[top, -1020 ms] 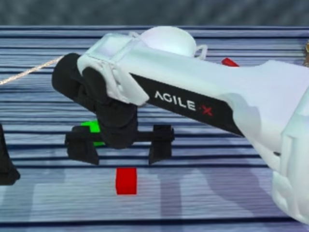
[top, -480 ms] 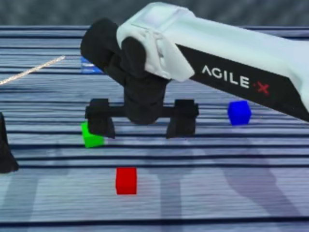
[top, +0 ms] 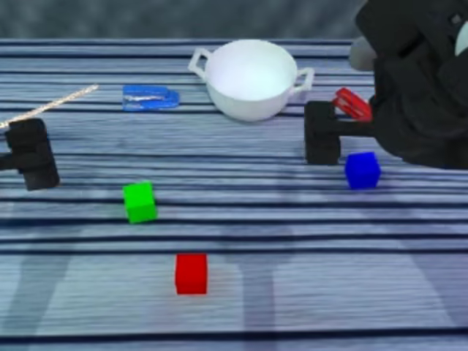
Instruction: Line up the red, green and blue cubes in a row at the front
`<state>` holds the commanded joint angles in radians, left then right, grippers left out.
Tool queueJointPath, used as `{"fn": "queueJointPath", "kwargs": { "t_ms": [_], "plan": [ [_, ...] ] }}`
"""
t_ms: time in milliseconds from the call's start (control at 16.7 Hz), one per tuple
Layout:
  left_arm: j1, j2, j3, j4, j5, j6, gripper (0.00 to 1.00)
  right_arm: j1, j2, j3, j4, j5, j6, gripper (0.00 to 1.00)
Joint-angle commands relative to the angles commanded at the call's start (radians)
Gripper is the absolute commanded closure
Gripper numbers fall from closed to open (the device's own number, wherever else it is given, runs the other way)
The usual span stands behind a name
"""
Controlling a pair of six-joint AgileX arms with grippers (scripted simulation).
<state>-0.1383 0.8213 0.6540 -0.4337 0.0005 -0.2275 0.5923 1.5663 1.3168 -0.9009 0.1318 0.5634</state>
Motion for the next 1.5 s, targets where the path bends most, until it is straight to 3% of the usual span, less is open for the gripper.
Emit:
{"fn": "queueJointPath", "kwargs": {
  "t_ms": [300,780,1080,1500],
  "plan": [
    [-0.074,0.518,0.332,-0.249,-0.001,-0.119,0.0,-0.208,-0.512,-0.519,0.242,-0.015,-0.206,0.0],
    [-0.17,1.108,0.786,-0.547,0.001,-0.277,0.0,-0.484,-1.301,-1.14,0.679,-0.091,-0.467,0.0],
    [-0.2,1.278,0.945,-0.626,0.002,-0.327,0.0,-0.573,-1.543,-1.302,0.879,-0.128,-0.554,0.0],
    [-0.2,1.305,0.964,-0.632,0.002,-0.332,0.0,-0.582,-1.566,-1.317,0.901,-0.132,-0.563,0.0]
  ]
}}
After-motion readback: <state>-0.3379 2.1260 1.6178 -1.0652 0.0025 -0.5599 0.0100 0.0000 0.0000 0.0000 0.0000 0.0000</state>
